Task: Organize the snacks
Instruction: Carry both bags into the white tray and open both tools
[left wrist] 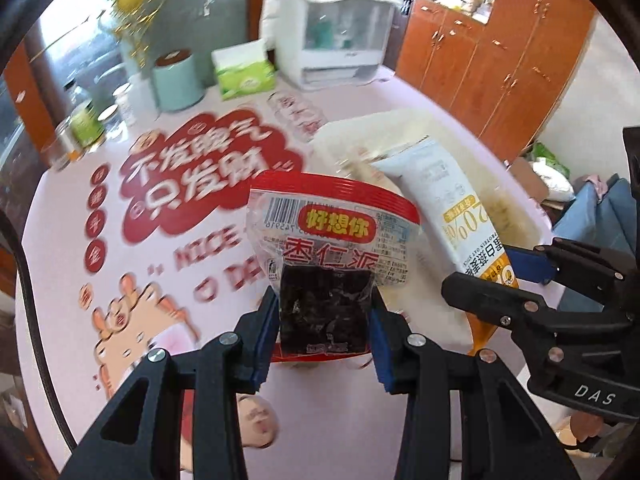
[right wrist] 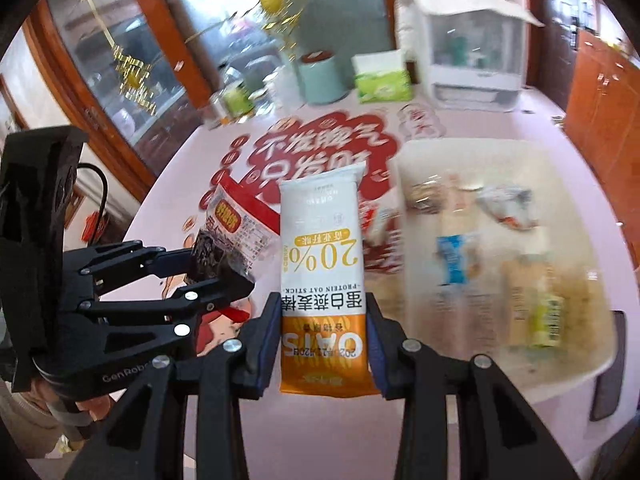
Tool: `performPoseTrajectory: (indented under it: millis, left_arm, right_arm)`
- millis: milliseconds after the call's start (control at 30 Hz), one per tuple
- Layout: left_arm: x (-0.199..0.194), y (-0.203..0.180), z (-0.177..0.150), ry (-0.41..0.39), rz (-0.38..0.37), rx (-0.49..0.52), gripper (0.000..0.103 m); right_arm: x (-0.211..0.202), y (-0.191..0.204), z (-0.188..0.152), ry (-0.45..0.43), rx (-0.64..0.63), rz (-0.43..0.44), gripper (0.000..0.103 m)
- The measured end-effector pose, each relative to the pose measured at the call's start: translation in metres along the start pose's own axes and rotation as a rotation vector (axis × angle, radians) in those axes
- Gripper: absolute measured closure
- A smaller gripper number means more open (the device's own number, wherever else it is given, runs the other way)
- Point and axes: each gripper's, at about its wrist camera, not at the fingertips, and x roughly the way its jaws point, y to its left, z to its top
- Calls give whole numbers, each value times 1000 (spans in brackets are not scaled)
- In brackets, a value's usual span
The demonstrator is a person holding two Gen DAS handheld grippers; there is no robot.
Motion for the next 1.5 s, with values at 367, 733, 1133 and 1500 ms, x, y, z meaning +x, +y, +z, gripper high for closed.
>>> performPoseTrajectory:
  millis: [367,733,1133,1500]
  left_arm:
    - [19,-97,68,-60,11,18,63]
    - [61,-115,115,-25,91,-25,63]
    - [76,-105,118,-10,202,-39,24]
    - [54,-83,96,-44,215,-107,22]
  right_arm:
    - [-58,-100,26,-113,74,-119,64]
    - [-61,-150,66,-143,76,-170,63]
    - [-18,-178,85,-41,112,-173,59]
    - [-11,-168,80,-13,101,-108,55]
